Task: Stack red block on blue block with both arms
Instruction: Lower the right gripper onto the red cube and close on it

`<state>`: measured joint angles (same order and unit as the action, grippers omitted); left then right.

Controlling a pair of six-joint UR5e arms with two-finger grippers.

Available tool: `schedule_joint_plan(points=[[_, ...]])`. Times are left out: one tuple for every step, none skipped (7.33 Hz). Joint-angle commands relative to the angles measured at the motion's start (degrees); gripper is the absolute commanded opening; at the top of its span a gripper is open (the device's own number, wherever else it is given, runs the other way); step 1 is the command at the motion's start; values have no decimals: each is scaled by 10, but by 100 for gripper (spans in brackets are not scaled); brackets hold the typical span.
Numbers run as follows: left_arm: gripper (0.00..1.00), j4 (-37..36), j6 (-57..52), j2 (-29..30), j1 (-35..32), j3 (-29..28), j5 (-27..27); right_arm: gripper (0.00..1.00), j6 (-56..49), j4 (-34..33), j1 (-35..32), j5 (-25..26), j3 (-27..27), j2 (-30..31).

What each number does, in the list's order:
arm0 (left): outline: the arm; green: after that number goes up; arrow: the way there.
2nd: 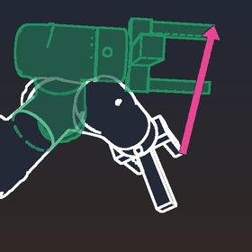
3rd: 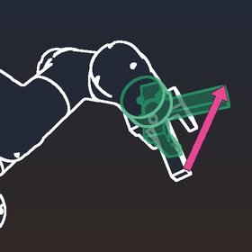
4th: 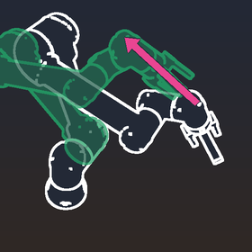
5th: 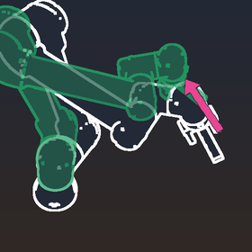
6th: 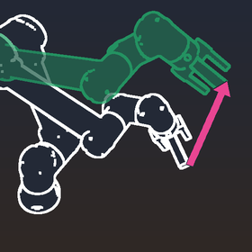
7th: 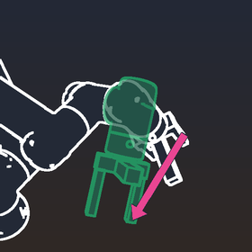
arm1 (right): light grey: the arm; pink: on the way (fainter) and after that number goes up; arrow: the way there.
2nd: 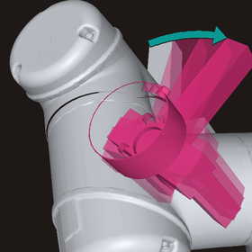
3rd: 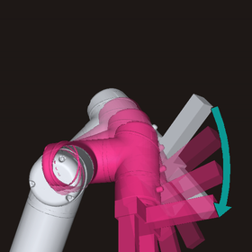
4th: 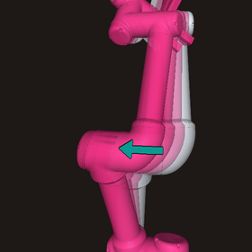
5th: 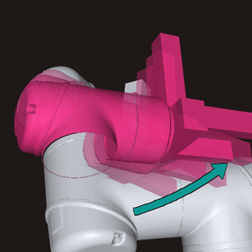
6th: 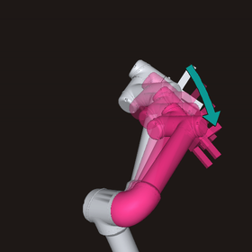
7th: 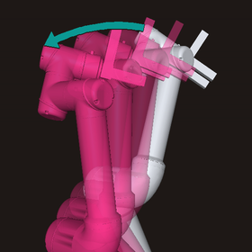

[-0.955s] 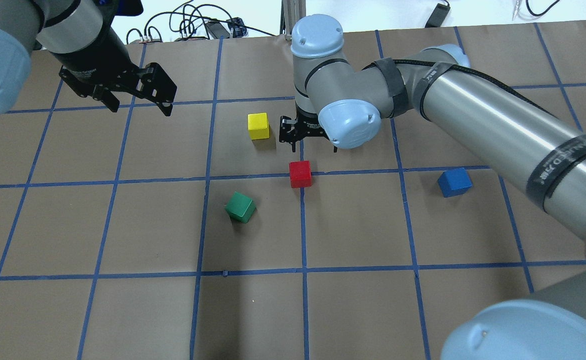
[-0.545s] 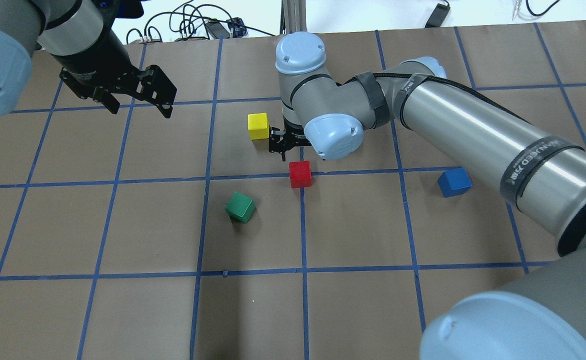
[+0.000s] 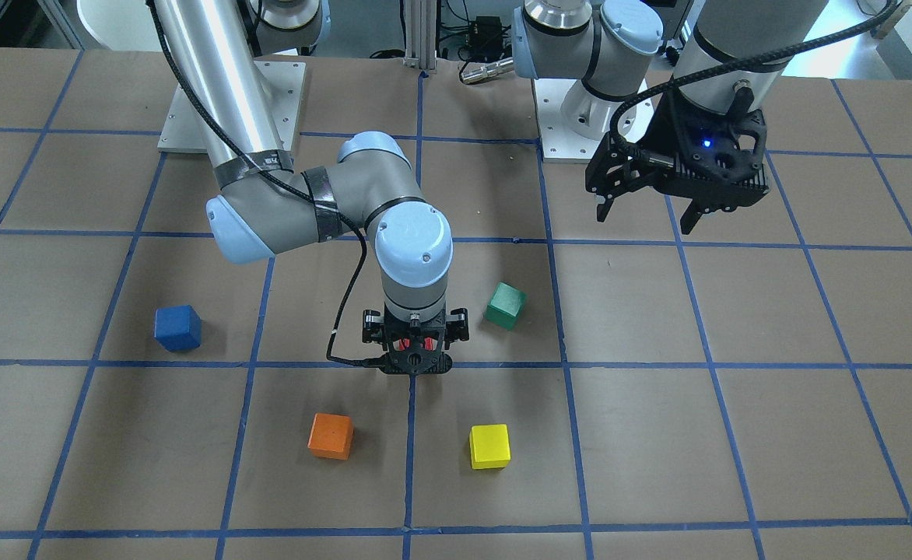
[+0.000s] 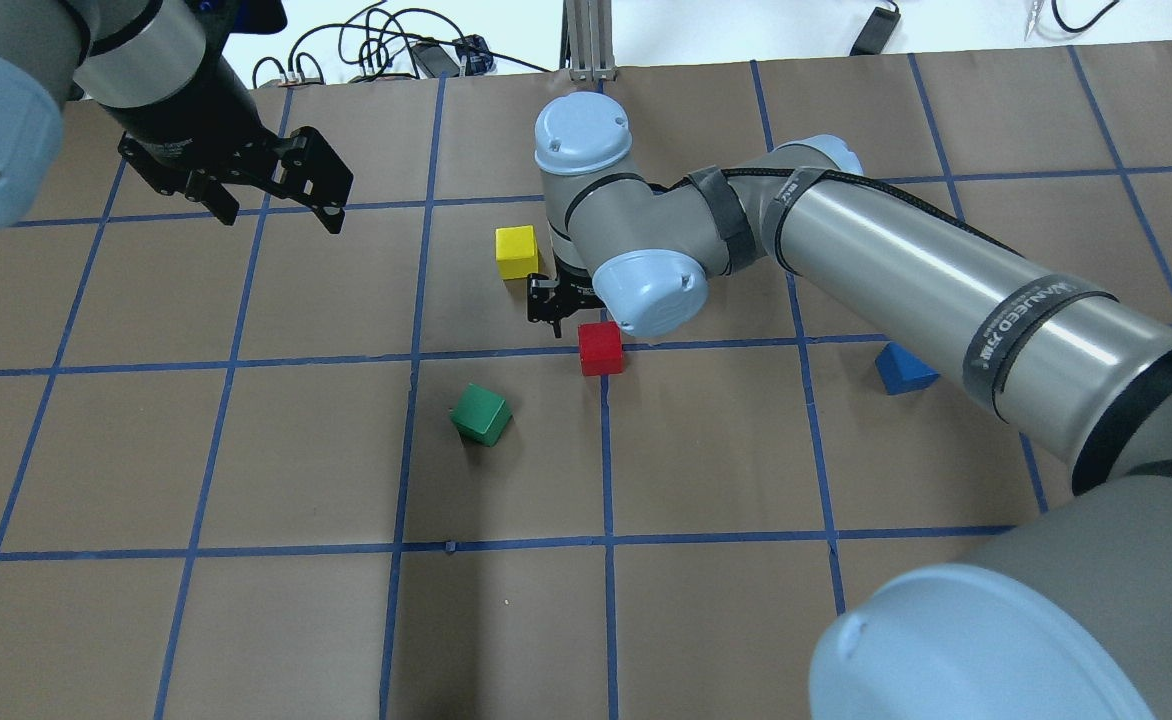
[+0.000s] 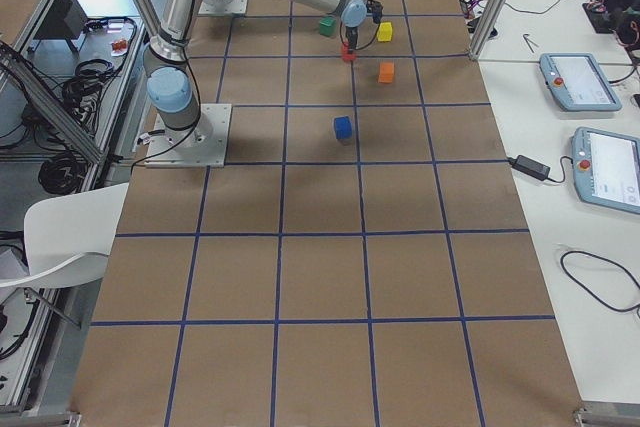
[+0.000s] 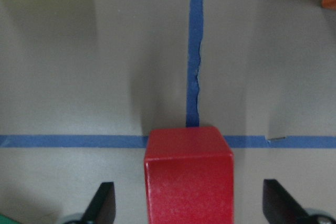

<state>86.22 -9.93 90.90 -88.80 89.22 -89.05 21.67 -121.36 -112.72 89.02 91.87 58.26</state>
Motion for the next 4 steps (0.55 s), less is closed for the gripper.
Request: schedule_joint_plan(points=[[100, 0, 0, 2, 0, -4, 0, 80, -2, -33, 0, -1, 22, 1], [100, 0, 0, 2, 0, -4, 0, 39, 0, -33, 1, -2, 20, 1], [100, 0, 0, 2, 0, -3, 0, 13, 0, -32, 1, -3, 18, 3], [100, 0, 0, 2, 0, -4, 1, 0, -1, -31, 2, -3, 16, 4]])
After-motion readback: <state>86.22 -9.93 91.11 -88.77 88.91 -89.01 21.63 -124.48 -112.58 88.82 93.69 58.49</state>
